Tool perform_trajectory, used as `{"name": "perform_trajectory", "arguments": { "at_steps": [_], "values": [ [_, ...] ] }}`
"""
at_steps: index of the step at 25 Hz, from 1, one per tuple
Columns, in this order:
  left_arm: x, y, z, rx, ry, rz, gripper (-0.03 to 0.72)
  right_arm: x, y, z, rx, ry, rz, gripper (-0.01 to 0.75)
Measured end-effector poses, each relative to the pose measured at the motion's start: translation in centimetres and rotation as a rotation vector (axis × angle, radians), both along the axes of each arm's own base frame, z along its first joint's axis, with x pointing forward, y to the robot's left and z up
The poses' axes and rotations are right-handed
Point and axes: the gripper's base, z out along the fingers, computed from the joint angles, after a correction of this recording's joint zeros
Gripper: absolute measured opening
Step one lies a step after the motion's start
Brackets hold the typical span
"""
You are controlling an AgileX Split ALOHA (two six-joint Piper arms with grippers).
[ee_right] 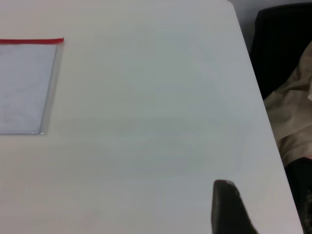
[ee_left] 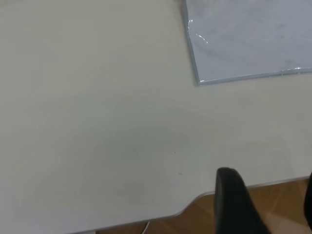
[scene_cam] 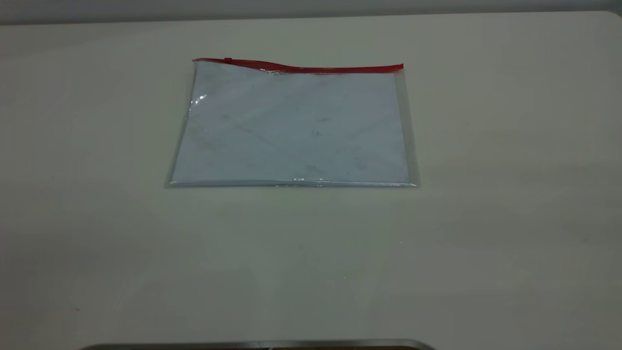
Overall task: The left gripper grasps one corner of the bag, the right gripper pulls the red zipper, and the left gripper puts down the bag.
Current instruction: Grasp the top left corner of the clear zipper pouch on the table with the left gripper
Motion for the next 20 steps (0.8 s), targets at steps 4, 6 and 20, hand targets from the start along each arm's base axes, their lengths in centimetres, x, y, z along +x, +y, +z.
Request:
{"name": "perform_trajectory", "arguments": {
  "at_steps": [4,6,20],
  "values": [
    [0.0,-0.1,0.0,-0.011,-0.003,-0.007,0.414,0.0,0.0,0.0,0.000,0.000,0.000,0.401],
    [0.1,-0.4,0.2,-0.043,-0.018,-0.025,0.414,0.0,0.0,0.0,0.000,0.000,0.000,0.395],
    [10.1,1.3,4.8,-0.102,0.125,0.095,0.490,12.5,3.3,1.2,0.083,0.110,0.214,0.475]
  ]
}}
